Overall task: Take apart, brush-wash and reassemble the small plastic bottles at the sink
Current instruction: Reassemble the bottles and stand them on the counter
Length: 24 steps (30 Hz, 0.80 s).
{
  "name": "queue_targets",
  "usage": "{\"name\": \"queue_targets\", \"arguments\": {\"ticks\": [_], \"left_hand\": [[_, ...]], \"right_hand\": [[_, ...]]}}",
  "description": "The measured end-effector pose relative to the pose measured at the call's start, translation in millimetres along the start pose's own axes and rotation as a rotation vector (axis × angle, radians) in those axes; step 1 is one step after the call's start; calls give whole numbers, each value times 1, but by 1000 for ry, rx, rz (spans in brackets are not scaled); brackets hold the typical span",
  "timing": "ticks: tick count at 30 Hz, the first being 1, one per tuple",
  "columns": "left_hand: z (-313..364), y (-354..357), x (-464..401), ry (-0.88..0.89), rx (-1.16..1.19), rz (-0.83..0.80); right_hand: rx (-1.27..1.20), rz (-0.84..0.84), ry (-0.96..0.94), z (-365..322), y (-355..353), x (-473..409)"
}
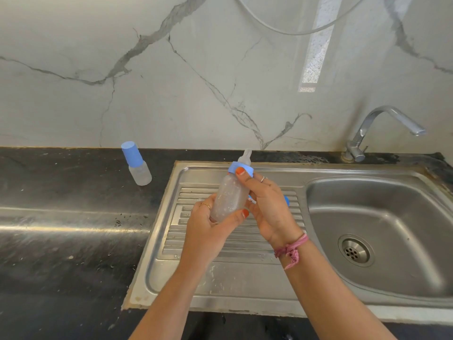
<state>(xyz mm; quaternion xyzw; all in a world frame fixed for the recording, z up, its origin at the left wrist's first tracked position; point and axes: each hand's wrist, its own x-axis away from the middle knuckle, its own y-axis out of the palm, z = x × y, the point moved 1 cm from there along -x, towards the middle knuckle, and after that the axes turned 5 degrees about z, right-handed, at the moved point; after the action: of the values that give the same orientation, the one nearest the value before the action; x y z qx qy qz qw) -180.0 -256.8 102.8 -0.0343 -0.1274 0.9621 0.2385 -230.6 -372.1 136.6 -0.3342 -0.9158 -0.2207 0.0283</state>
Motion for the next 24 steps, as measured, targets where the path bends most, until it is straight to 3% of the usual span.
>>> {"name": "queue_targets", "arguments": {"ticks": [24], "left_hand": [[-2,4,-5,-23,-11,13]], "right_hand": [[22,-17,-10,3,-2,-6]]}}
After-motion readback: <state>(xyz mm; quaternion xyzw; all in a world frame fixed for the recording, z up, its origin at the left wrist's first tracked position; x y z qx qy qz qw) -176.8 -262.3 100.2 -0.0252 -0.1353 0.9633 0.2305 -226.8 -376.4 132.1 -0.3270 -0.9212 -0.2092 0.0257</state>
